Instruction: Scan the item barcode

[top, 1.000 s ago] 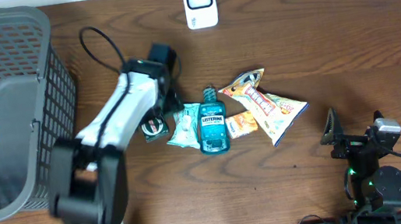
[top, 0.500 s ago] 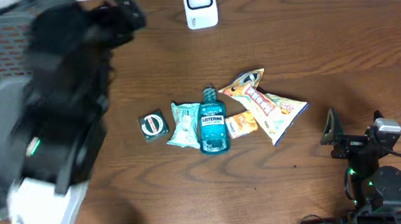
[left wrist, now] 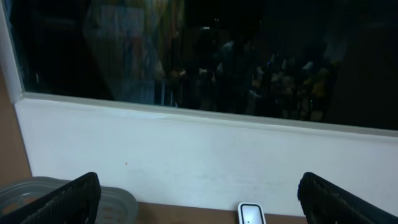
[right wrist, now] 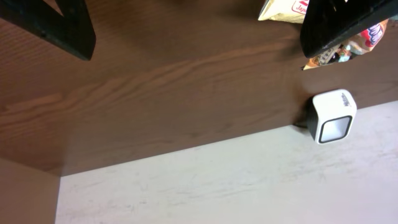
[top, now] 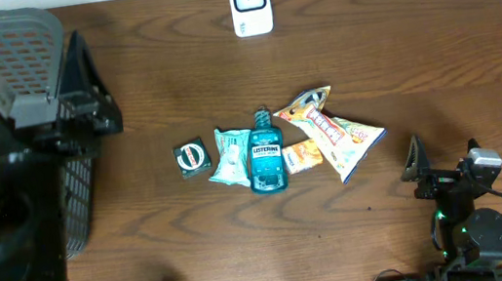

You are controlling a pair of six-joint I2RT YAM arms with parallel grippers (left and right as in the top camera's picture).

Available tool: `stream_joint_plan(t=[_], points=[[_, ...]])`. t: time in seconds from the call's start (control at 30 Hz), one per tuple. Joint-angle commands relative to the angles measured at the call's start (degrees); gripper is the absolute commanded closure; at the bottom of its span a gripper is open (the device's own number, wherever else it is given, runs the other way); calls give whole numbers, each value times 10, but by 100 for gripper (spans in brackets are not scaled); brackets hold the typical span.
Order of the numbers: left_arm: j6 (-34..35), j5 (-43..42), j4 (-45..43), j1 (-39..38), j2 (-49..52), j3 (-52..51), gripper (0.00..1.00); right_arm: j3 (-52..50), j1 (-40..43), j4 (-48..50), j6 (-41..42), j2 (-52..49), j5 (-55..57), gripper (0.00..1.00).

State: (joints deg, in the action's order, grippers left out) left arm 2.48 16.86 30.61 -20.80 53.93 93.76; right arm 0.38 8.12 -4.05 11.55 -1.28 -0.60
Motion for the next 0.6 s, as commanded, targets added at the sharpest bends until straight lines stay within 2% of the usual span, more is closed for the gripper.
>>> stream_joint_plan(t=[0.0, 0.43, 0.57], points=[[-9, 2, -5, -1, -38, -22, 2, 0, -3, -2, 4, 2, 1, 1], [30, 1, -109, 6, -219, -162, 2, 0, -3, -2, 4, 2, 1, 1], [30, -67, -128, 52, -275, -199, 2, 0, -3, -2, 4, 2, 1, 1]])
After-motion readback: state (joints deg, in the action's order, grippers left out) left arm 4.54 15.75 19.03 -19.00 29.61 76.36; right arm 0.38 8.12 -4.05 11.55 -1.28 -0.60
